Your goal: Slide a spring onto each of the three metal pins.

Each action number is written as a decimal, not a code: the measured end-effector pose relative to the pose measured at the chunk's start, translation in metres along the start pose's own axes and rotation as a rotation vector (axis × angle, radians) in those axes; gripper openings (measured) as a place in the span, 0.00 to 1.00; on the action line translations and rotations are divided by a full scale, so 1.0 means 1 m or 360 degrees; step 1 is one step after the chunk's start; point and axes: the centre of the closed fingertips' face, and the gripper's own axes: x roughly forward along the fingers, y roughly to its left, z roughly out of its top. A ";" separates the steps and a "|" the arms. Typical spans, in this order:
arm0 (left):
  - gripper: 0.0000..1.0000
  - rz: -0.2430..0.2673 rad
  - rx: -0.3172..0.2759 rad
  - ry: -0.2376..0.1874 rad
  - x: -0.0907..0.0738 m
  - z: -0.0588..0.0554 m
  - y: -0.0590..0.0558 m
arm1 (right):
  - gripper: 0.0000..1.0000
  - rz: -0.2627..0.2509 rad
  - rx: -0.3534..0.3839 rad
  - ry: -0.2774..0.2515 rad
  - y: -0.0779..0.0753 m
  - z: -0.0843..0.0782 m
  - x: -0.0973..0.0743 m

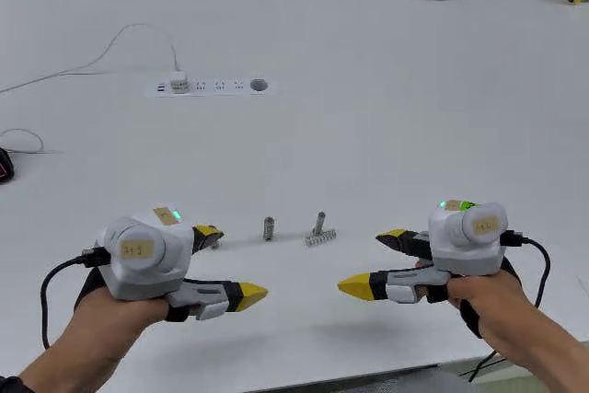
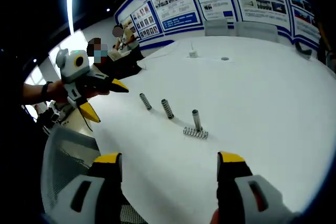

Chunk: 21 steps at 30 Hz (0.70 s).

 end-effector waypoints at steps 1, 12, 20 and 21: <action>0.66 -0.0006 0.0006 0.0001 0.002 0.001 -0.001 | 0.76 -0.0002 0.0001 0.0000 0.000 -0.001 -0.001; 0.66 -0.0070 0.0038 0.0022 0.030 0.008 -0.012 | 0.77 0.0002 0.0011 0.0000 0.001 -0.006 -0.007; 0.64 -0.0086 0.0053 0.0043 0.049 0.010 -0.013 | 0.78 0.0002 0.0017 -0.0006 0.002 -0.007 -0.010; 0.64 -0.0089 0.0052 0.0043 0.051 0.010 -0.013 | 0.78 0.0002 0.0016 -0.0005 0.003 -0.007 -0.010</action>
